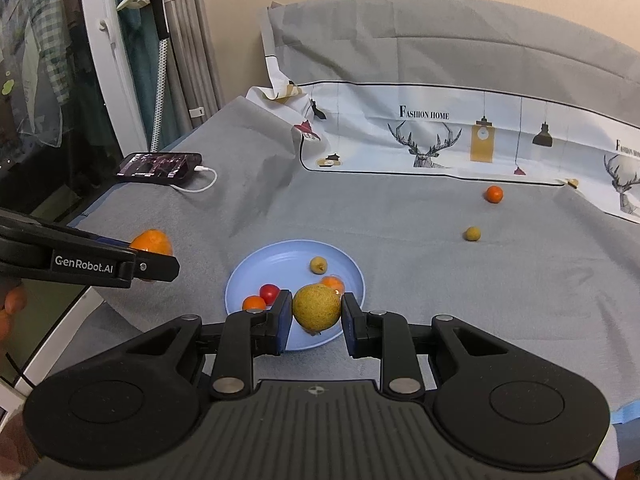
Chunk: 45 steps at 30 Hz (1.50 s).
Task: Organize fruits
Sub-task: 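Carry the mandarin and yellow fruit toward the blue plate, then open both tools to drop the mandarin and yellow fruit onto the plate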
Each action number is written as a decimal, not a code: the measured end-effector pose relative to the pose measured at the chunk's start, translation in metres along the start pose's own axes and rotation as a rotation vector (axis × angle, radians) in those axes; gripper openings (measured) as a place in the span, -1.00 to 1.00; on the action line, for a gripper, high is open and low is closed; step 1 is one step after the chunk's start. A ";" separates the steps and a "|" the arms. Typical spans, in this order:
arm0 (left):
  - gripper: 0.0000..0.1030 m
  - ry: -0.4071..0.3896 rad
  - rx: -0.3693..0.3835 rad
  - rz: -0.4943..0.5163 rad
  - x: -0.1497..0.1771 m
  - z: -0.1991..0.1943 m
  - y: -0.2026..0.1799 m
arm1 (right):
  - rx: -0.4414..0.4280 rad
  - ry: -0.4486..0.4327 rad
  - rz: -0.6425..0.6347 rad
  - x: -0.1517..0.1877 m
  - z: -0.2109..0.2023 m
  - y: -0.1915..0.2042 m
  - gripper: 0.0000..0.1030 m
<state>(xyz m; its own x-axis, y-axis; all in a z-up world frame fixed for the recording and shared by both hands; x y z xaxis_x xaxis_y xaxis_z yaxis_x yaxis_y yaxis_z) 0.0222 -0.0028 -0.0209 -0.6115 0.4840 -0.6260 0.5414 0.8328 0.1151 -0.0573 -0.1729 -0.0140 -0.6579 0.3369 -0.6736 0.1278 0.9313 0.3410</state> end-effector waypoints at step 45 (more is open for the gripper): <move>0.93 0.156 -0.029 0.105 -0.035 0.183 0.041 | 0.009 0.263 -0.045 0.007 0.191 -0.001 0.00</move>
<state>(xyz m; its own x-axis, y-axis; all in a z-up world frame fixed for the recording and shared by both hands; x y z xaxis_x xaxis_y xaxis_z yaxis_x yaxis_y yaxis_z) 0.1710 -0.0345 -0.1355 -0.6355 0.6025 -0.4828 0.5914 0.7819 0.1972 0.0799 -0.1446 -0.1444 -0.8333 0.2482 -0.4940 0.0996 0.9463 0.3075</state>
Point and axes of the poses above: each gripper's, at about its wrist camera, not at the fingertips, and z roughly the way its jaws point, y to its left, x to its underside, the point moved 8 cm from there along z, roughly the way its jaws point, and after that the axes turned 15 degrees about z, right-handed, at the moved point
